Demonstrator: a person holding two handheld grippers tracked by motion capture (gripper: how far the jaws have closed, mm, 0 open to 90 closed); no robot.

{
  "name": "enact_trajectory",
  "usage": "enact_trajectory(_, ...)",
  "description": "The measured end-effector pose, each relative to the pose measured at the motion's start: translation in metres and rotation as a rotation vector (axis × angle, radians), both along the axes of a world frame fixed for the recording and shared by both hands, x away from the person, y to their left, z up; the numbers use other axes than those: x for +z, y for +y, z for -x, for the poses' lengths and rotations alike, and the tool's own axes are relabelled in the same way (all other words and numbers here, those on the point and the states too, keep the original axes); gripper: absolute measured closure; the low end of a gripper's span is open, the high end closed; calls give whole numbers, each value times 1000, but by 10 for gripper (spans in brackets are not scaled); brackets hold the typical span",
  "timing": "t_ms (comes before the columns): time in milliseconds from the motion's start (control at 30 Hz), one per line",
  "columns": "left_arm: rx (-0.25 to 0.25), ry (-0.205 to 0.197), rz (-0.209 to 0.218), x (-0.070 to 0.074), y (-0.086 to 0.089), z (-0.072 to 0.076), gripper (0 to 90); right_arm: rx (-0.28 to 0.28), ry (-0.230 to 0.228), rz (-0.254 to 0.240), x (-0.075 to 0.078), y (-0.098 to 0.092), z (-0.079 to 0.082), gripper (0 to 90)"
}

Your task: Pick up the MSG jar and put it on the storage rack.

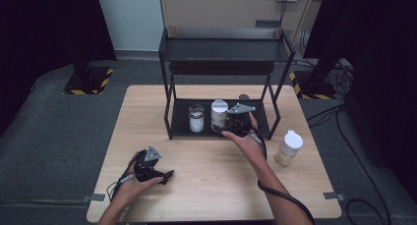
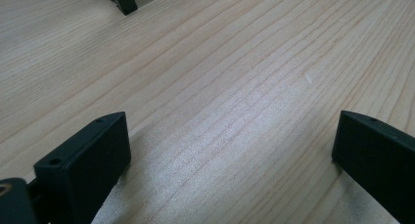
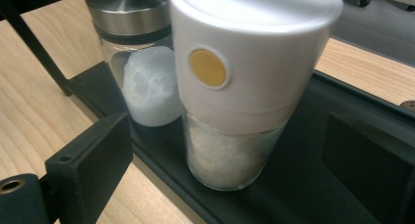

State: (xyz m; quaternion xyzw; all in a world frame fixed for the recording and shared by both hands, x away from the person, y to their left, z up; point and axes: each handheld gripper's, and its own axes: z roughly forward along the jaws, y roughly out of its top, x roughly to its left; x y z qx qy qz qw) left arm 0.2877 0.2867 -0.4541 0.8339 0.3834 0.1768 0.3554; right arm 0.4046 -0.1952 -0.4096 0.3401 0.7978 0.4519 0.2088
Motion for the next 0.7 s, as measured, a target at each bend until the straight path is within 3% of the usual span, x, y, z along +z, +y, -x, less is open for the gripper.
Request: enact_trajectory(700, -2, -2, -4, 0, 0, 0, 0, 26, 4, -32, 3, -15, 29, 47)
